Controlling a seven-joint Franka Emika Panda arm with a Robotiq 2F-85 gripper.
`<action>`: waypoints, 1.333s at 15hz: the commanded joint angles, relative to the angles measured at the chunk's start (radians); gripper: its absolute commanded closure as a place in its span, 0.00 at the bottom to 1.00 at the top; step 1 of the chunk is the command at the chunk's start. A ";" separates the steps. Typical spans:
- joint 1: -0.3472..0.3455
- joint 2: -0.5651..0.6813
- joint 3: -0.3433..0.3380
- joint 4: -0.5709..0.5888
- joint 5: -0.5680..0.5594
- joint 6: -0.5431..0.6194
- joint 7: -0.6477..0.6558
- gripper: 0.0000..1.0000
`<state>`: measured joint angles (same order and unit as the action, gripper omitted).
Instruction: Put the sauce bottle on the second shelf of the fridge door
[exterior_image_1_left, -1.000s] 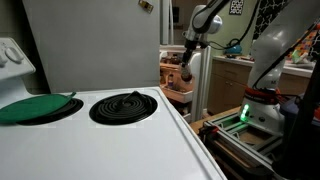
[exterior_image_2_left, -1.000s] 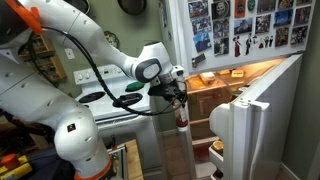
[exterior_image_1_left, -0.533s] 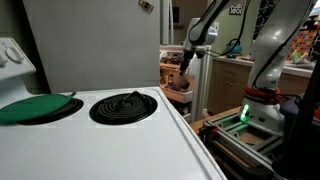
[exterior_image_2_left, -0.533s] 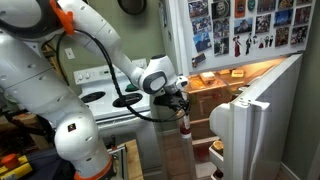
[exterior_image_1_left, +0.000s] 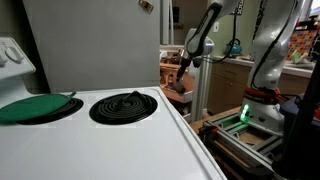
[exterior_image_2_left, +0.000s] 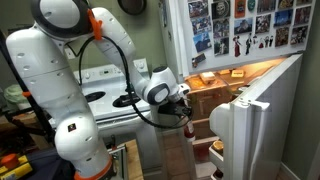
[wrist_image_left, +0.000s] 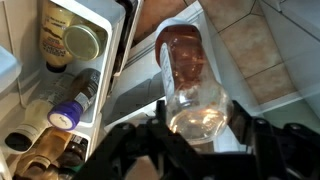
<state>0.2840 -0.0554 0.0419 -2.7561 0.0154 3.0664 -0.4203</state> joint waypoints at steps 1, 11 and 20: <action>0.000 0.000 0.000 0.001 0.000 0.000 0.000 0.38; -0.135 0.067 0.019 0.024 -0.246 0.198 0.045 0.63; -0.138 0.097 0.008 0.033 -0.234 0.246 0.010 0.63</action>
<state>0.1465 0.0424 0.0499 -2.7229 -0.2182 3.3131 -0.4108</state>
